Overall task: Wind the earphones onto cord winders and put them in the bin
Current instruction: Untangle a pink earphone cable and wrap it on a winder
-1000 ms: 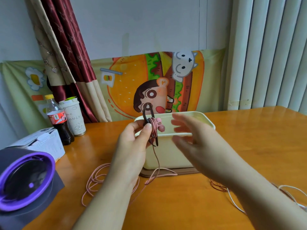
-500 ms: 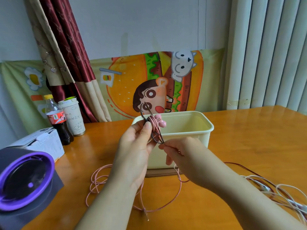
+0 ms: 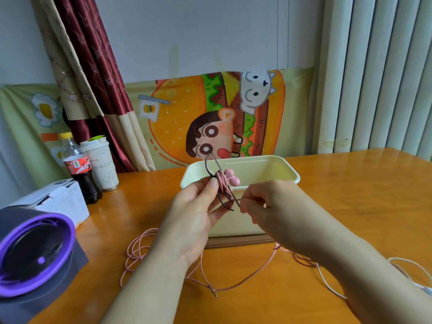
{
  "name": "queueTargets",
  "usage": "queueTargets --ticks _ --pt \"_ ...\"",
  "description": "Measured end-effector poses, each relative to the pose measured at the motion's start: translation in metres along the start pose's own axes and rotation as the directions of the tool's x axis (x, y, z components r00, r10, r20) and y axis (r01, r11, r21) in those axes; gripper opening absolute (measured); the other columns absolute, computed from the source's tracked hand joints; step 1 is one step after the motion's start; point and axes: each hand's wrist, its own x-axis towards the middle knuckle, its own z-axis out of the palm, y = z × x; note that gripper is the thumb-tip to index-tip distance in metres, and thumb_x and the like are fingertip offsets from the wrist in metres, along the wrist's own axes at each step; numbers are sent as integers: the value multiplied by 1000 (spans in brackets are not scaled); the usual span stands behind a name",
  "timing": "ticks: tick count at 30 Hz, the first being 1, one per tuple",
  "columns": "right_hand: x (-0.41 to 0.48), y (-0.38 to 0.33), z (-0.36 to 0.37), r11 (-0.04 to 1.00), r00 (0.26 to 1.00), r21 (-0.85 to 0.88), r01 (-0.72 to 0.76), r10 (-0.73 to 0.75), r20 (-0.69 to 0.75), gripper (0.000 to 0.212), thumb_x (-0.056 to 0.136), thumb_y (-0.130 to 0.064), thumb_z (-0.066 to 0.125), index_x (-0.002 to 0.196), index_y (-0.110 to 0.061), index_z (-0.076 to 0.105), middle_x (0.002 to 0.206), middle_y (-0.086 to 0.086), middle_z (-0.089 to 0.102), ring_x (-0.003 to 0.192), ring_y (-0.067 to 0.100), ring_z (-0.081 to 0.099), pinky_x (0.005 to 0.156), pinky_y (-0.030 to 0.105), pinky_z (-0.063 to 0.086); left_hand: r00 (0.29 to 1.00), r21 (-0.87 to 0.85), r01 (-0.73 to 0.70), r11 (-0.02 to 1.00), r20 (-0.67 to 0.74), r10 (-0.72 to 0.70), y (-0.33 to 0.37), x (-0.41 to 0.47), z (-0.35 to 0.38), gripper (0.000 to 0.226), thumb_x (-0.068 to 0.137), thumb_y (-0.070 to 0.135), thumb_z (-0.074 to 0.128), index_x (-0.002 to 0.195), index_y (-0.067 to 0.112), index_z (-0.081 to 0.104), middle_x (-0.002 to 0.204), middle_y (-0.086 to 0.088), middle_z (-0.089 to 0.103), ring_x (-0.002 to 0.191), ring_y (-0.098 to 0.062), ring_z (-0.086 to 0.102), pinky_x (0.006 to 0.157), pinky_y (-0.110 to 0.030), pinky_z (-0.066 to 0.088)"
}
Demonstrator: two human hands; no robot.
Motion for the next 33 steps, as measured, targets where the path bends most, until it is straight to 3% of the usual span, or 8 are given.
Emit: queueTargets --ticks 7,11,15,18,20,23,26,33 --pt "1 8 -5 999 997 -32 -8 5 -77 25 92 -20 51 82 -13 72 71 3 67 65 20 61 62 42 55 1000 5 11 1000 18 -11 -2 2 -1 29 102 15 41 112 10 68 101 -2 74 88 -5 67 72 -21 53" --pt "-1 4 -6 998 991 -28 51 -55 -123 28 94 -28 52 79 -12 71 69 5 65 62 21 59 58 41 51 999 182 -14 983 43 6 -6 0 2 25 102 15 44 110 17 67 104 4 75 101 -6 67 77 -23 51" --pt "-2 2 -12 988 981 -13 153 -153 -118 30 93 -34 53 78 -14 70 66 1 64 61 15 57 55 31 47 1000 340 -15 940 15 11 -9 -2 3 18 100 20 50 111 24 63 105 8 74 95 -4 68 86 -29 55" --pt "-1 6 -24 978 991 170 122 -111 -72 27 90 -31 58 72 -14 70 52 -5 59 48 8 49 46 18 39 998 552 -29 833 59 -5 -10 -3 -1 17 99 28 52 113 28 61 103 11 73 99 -2 67 97 -39 52" --pt "-1 12 -35 940 998 336 57 -50 -28 27 88 -33 59 73 -12 68 44 -7 52 40 5 41 42 14 32 988 642 -58 765 149 -50 -10 -5 0 15 101 25 50 112 26 60 95 15 74 102 0 65 101 -37 47" --pt "3 26 -41 949 997 313 43 -22 -71 27 86 -39 59 76 -16 69 44 -10 46 41 2 38 42 13 30 965 627 -42 778 226 -130 -7 -9 4 14 102 19 48 112 21 58 95 11 76 102 -1 66 99 -31 45" --pt "9 40 -35 951 986 309 31 21 -164 27 87 -39 59 76 -16 68 47 -12 46 45 1 38 44 12 31 939 566 -34 824 300 -168 -5 -10 5 16 101 14 48 114 15 57 101 5 76 105 -9 68 101 -35 47" --pt "15 48 -25 868 976 495 43 69 -205 27 84 -42 58 79 -17 67 48 -14 44 48 2 37 46 13 30 965 543 -26 839 232 -120 -4 -5 -6 21 97 18 54 116 24 60 105 10 74 104 -12 68 101 -42 50"
